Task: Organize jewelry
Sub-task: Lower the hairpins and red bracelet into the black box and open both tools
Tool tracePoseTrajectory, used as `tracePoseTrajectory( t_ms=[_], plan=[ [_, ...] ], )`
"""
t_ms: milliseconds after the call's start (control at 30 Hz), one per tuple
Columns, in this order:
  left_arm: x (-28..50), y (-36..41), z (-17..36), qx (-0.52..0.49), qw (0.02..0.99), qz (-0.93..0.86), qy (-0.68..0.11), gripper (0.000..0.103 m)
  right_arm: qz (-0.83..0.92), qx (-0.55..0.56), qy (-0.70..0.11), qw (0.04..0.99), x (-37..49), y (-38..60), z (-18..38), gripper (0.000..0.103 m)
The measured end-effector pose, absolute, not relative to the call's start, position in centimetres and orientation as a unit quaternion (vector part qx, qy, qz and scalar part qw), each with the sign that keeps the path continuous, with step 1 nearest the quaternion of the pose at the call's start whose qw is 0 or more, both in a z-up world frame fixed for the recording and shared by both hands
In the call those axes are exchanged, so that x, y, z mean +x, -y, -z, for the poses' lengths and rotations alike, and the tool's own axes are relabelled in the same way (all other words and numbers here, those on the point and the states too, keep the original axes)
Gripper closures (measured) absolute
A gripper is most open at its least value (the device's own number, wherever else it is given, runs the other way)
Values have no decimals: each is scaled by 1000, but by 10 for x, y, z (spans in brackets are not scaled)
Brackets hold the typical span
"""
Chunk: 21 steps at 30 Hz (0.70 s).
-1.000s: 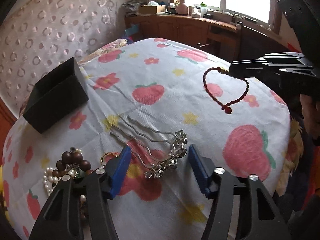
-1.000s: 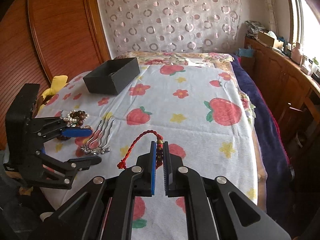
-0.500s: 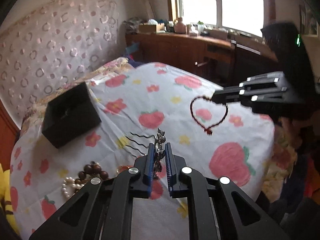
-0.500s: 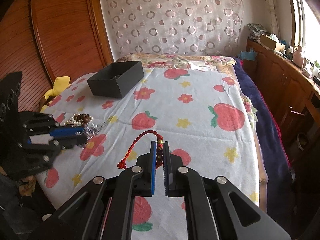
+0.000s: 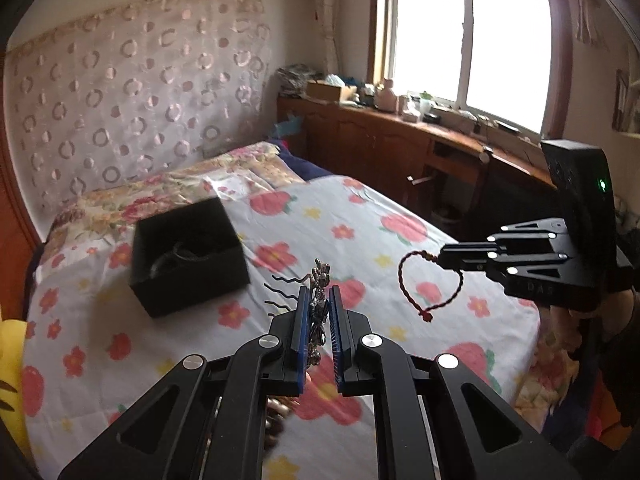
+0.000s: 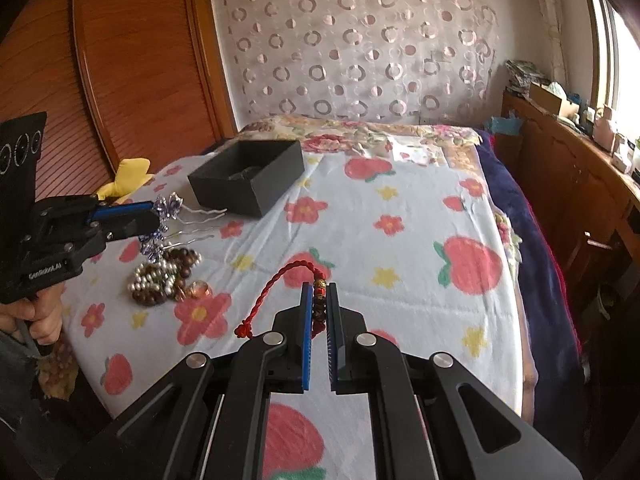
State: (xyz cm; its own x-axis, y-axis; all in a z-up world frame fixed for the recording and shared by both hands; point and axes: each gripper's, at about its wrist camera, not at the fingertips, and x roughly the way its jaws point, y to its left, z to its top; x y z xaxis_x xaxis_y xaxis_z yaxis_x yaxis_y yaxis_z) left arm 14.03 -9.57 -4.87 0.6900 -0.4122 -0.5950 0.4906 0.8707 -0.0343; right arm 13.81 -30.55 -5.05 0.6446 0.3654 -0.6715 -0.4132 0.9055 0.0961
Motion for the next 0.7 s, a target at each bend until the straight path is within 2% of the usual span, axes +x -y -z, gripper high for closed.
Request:
tracePoseTrajectory(
  t_ms=[367,700],
  plan=[
    [209,54,21,46,937,197,-285,94,-246,-48,-333,909,199,261,21,95],
    [276,21,46,27,933,171,-316,94,-276,-62,-329,901,264,218,16,95]
  ],
)
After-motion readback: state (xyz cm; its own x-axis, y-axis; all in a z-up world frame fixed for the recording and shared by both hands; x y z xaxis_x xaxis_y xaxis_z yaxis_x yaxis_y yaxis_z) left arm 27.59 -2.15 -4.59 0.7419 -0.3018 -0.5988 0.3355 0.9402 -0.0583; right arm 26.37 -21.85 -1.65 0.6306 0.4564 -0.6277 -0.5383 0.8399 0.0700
